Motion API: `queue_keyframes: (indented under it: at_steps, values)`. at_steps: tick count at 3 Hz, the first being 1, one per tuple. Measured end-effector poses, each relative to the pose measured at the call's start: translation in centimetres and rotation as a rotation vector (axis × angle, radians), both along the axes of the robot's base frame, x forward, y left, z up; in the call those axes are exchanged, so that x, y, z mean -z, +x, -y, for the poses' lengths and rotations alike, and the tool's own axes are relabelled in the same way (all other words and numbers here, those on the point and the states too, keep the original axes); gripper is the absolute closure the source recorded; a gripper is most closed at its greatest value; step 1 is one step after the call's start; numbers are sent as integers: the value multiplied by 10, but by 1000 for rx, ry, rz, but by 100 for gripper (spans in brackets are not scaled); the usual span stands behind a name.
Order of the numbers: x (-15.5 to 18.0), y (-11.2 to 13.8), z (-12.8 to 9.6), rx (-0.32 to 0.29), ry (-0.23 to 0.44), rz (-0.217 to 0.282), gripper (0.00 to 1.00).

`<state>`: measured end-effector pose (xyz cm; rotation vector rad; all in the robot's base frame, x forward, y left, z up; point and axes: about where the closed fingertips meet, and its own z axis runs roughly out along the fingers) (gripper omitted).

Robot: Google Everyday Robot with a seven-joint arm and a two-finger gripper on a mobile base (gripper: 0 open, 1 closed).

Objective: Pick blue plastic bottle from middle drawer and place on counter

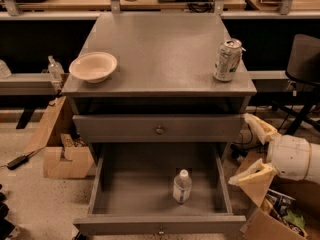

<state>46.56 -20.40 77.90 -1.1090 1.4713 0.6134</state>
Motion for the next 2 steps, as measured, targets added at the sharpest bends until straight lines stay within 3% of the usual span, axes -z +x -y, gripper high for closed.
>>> queue_keyframes:
  at_steps: [1, 2]
  values:
    - [1, -2, -1, -19, -18, 80, 0]
    - [44, 5, -28, -30, -88, -15, 0]
